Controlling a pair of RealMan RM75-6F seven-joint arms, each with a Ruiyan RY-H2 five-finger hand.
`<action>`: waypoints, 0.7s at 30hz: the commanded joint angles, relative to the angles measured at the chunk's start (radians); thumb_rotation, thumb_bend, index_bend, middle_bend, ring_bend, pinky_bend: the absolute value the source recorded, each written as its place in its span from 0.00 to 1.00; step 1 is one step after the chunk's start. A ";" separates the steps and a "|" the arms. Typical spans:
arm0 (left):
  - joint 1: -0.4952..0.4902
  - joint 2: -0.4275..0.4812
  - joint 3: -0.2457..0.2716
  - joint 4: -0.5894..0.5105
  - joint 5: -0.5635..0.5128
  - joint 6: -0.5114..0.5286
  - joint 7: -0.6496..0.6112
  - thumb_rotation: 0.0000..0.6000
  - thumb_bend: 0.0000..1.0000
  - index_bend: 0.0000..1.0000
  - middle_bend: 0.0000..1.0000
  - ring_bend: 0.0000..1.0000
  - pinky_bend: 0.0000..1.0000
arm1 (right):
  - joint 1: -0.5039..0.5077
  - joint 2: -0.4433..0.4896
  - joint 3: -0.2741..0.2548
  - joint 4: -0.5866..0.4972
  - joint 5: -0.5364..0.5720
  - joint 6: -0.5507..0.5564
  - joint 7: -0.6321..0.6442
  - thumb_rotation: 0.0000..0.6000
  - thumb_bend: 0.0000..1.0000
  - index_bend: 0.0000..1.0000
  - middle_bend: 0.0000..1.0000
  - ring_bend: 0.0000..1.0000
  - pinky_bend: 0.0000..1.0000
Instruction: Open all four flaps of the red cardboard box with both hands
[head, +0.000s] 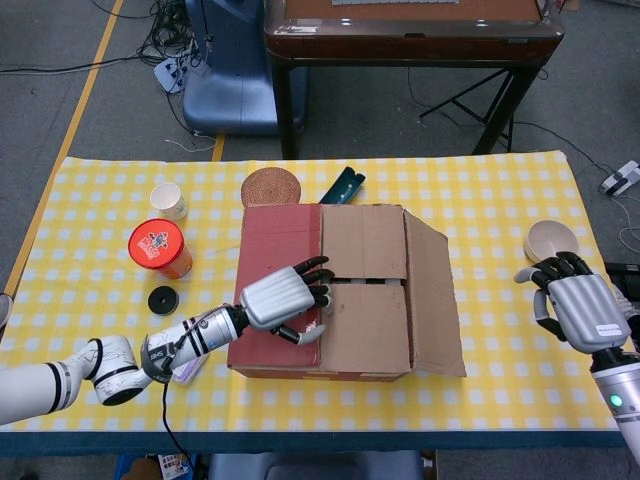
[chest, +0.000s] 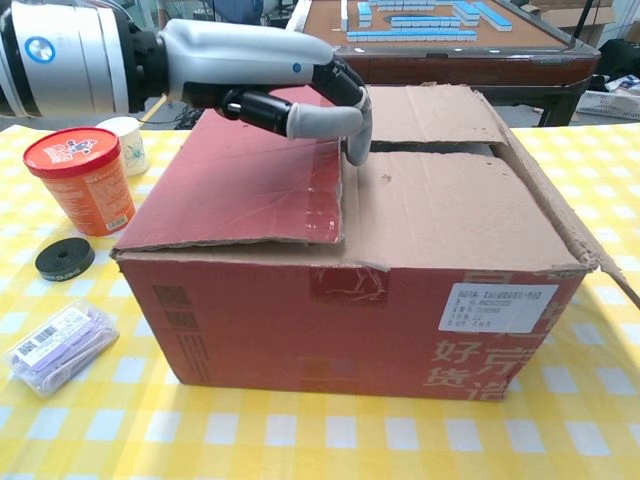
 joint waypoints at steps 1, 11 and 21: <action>0.001 -0.002 0.000 -0.002 -0.015 -0.001 0.024 0.06 0.46 0.48 0.36 0.12 0.00 | -0.002 0.000 0.001 0.001 -0.001 0.002 0.003 1.00 0.74 0.36 0.37 0.24 0.15; 0.025 0.011 0.005 -0.009 -0.057 0.016 0.138 0.04 0.46 0.52 0.41 0.12 0.00 | -0.010 -0.004 0.000 0.000 -0.008 0.011 0.005 1.00 0.74 0.36 0.37 0.24 0.15; 0.067 0.066 -0.022 -0.063 -0.110 0.073 0.144 0.04 0.46 0.54 0.43 0.13 0.00 | -0.024 0.002 0.002 -0.011 -0.012 0.030 -0.001 1.00 0.74 0.36 0.37 0.24 0.15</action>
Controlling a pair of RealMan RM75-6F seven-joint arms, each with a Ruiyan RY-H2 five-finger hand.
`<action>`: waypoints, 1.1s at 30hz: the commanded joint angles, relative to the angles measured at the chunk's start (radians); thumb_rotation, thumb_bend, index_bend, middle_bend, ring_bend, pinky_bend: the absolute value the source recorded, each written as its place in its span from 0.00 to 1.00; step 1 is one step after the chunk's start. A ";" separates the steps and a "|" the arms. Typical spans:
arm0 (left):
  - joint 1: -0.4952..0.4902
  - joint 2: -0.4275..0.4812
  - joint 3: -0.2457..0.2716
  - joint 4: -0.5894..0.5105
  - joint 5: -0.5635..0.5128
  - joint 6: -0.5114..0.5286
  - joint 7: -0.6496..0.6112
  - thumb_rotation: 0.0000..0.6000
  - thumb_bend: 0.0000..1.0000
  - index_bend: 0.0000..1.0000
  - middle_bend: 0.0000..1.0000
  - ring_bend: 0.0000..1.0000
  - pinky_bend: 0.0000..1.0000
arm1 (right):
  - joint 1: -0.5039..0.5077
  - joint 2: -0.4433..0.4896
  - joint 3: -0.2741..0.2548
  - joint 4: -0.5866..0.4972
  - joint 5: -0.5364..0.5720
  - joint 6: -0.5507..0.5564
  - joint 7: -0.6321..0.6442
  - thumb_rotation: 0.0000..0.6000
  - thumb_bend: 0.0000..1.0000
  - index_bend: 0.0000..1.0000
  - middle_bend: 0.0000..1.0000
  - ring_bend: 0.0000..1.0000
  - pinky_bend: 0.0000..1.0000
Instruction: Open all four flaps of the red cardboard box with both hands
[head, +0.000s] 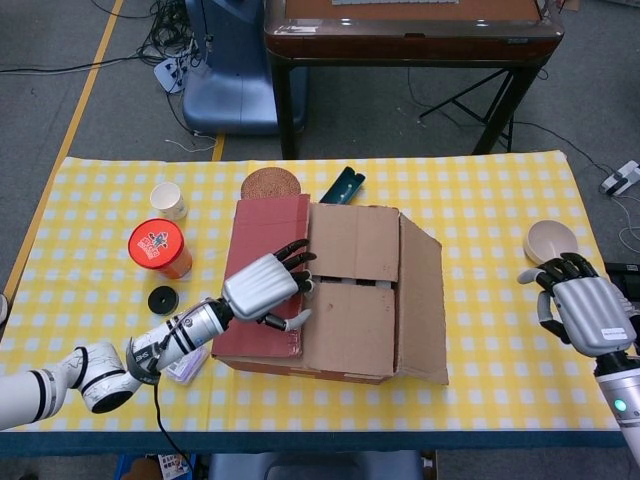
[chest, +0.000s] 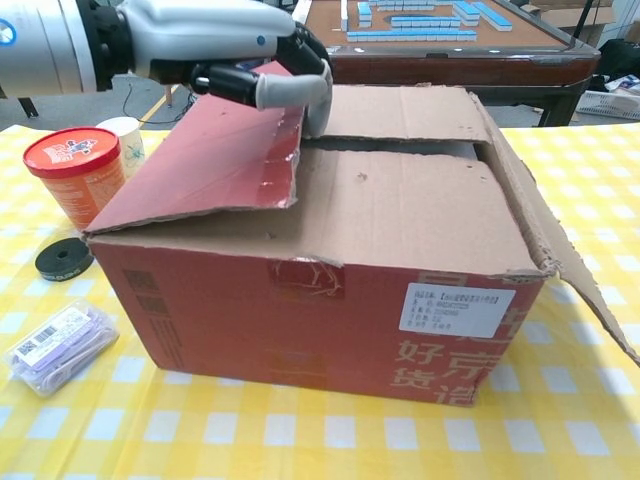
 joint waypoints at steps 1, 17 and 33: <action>0.015 0.024 -0.011 -0.018 -0.011 0.019 -0.023 0.04 0.46 0.54 0.43 0.13 0.00 | -0.002 0.001 0.000 -0.002 -0.001 0.001 -0.001 1.00 0.74 0.36 0.37 0.24 0.15; 0.106 0.180 -0.052 -0.078 -0.037 0.128 -0.141 0.04 0.46 0.54 0.43 0.13 0.00 | 0.008 0.003 0.013 -0.001 -0.002 -0.008 0.003 1.00 0.74 0.37 0.37 0.23 0.15; 0.196 0.286 -0.060 -0.021 -0.091 0.167 -0.194 0.04 0.46 0.54 0.44 0.13 0.00 | 0.025 0.000 0.025 -0.009 0.000 -0.023 -0.006 1.00 0.74 0.36 0.37 0.23 0.15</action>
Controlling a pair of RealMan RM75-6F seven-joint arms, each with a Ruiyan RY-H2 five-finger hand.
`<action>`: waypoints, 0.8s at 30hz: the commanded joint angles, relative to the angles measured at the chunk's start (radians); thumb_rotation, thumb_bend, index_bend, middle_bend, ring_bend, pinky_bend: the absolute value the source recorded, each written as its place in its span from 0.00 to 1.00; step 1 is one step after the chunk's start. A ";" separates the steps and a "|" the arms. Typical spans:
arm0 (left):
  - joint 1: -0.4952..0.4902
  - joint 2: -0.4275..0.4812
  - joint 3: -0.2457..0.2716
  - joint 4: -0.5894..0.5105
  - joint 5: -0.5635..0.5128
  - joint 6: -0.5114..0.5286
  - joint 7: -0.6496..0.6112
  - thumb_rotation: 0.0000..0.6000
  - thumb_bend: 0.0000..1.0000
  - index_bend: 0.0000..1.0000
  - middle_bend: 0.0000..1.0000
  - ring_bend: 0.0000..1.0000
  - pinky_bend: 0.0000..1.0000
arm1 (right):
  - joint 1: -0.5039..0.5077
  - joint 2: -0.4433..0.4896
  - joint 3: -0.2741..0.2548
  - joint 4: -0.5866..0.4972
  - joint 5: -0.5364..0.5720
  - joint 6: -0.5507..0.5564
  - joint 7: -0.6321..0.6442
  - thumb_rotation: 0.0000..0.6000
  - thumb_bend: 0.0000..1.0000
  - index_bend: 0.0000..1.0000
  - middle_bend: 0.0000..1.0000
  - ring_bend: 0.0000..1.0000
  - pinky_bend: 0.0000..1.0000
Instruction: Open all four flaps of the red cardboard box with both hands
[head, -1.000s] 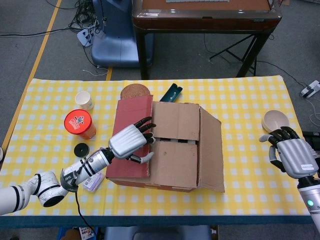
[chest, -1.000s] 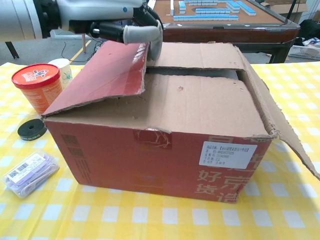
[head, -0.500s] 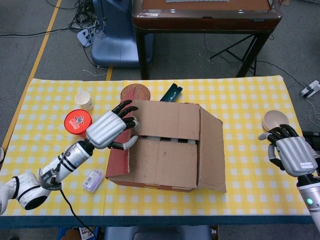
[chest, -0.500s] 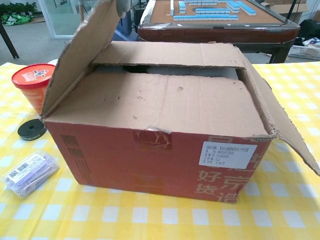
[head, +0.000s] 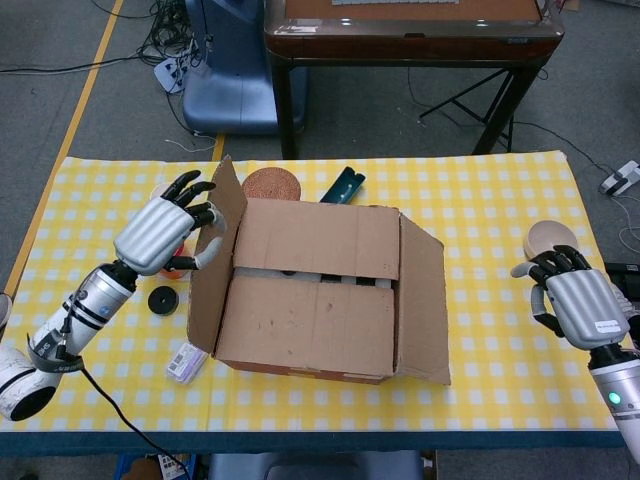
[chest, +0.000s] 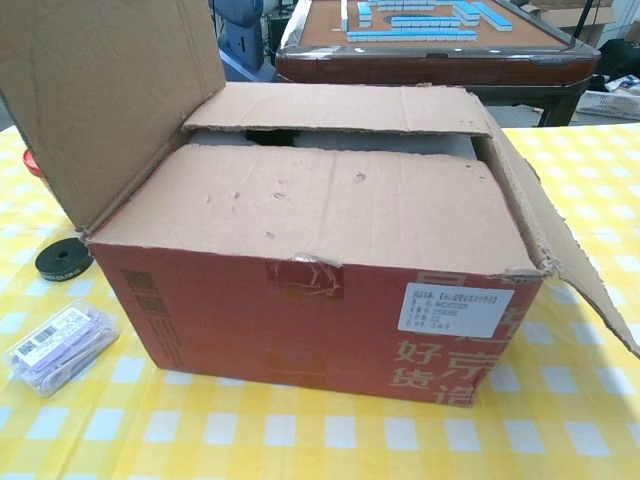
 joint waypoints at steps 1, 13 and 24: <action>0.015 0.014 -0.001 0.015 -0.010 0.005 -0.012 0.04 0.46 0.54 0.44 0.13 0.00 | 0.002 -0.003 0.001 0.001 0.000 -0.002 0.001 1.00 0.74 0.36 0.37 0.23 0.15; 0.061 0.026 0.037 0.081 -0.025 -0.030 0.003 0.04 0.46 0.54 0.44 0.13 0.00 | 0.042 -0.009 0.016 -0.038 -0.002 -0.041 -0.048 1.00 0.73 0.36 0.37 0.23 0.15; 0.141 0.004 0.057 0.054 -0.053 0.032 0.020 0.37 0.45 0.48 0.44 0.13 0.00 | 0.188 -0.073 0.092 -0.109 0.101 -0.179 -0.136 1.00 0.38 0.25 0.25 0.16 0.16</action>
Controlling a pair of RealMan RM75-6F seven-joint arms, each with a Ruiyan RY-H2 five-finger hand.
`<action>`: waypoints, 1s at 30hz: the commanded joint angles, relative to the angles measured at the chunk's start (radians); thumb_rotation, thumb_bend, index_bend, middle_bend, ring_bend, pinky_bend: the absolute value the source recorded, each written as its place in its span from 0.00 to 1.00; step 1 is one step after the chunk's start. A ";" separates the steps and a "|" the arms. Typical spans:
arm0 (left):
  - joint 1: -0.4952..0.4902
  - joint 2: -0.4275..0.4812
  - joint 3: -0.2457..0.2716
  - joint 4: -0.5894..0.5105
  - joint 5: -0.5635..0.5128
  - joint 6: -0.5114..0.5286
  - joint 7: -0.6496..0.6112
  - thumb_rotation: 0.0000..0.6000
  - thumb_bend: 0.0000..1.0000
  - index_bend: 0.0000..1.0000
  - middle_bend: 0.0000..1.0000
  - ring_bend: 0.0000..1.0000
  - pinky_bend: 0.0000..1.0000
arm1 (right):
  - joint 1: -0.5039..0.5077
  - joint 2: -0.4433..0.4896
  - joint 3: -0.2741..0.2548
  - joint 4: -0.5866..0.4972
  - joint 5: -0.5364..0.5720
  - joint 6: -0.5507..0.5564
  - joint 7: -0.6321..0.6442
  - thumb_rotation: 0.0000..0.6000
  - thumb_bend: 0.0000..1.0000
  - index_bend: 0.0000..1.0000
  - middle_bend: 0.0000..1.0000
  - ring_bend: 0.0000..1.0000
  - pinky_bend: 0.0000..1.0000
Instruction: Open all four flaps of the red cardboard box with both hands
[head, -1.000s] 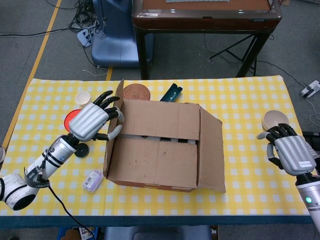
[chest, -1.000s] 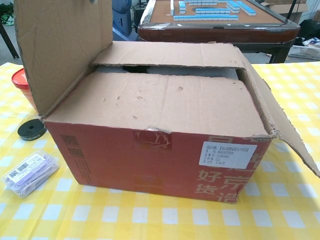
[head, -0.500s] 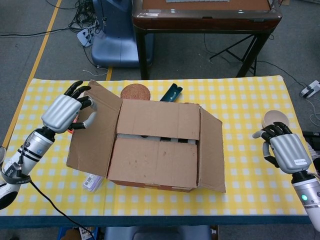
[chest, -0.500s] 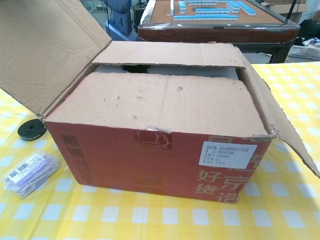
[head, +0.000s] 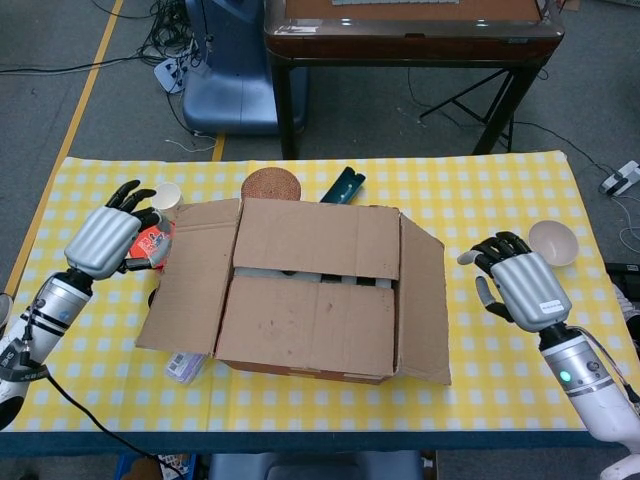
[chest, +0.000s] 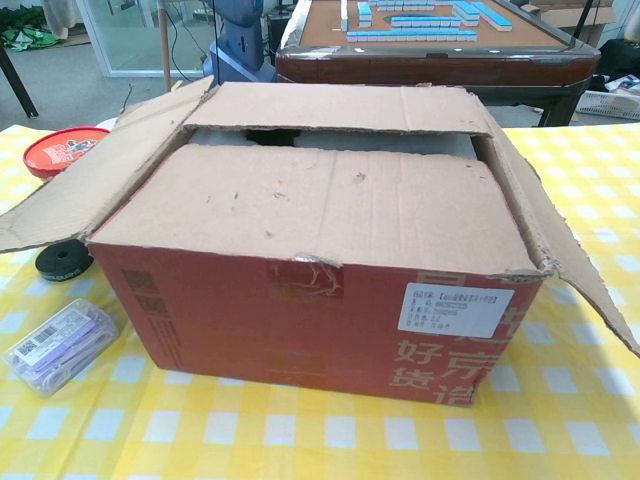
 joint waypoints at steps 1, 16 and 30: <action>0.026 -0.003 0.009 -0.024 -0.008 0.026 0.025 0.48 0.45 0.47 0.44 0.13 0.00 | 0.058 -0.032 0.029 -0.021 0.060 -0.060 -0.049 1.00 0.34 0.22 0.22 0.14 0.16; 0.121 -0.006 0.039 -0.111 -0.005 0.107 0.120 1.00 0.45 0.36 0.36 0.13 0.00 | 0.290 -0.215 0.079 0.029 0.342 -0.204 -0.249 1.00 0.20 0.00 0.00 0.00 0.02; 0.184 -0.021 0.043 -0.107 -0.001 0.163 0.120 1.00 0.45 0.36 0.36 0.13 0.00 | 0.389 -0.317 0.050 0.099 0.443 -0.211 -0.326 1.00 0.20 0.00 0.00 0.00 0.00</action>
